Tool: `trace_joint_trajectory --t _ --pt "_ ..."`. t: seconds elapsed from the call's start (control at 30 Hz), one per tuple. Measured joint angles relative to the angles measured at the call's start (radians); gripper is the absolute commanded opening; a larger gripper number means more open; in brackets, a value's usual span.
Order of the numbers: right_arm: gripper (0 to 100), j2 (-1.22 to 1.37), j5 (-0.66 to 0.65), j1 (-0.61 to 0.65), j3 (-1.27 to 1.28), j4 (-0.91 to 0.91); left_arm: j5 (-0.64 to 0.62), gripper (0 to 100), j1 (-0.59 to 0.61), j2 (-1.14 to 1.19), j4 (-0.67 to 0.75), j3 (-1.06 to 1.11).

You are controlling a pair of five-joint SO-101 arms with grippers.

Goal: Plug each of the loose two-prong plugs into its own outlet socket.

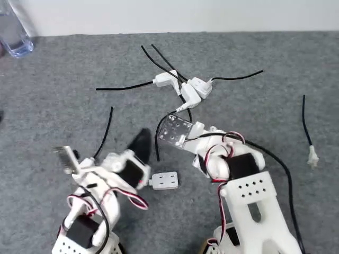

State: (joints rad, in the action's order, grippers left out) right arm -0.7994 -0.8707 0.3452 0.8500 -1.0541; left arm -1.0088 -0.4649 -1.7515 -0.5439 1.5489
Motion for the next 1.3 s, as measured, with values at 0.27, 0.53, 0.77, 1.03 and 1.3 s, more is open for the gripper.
trace_joint_trajectory --t 0.27,0.53,0.77,1.03,1.3 --pt "0.9 -0.011 0.037 0.110 0.018 0.037 -0.005 1 -0.074 0.000 0.005 0.000" --pt "0.9 -0.133 0.041 0.137 0.018 0.037 -0.005 1 -0.077 0.000 0.005 0.000" --pt "0.9 -0.273 0.041 0.236 0.018 -0.012 -0.005 1 -0.170 0.000 0.005 0.000" --pt "0.9 -0.285 0.041 0.249 0.018 -0.015 -0.005 1 -0.198 0.000 0.005 0.000" --pt "0.9 -0.295 0.041 0.249 0.018 -0.015 -0.005 1 -0.198 0.000 0.005 0.000"
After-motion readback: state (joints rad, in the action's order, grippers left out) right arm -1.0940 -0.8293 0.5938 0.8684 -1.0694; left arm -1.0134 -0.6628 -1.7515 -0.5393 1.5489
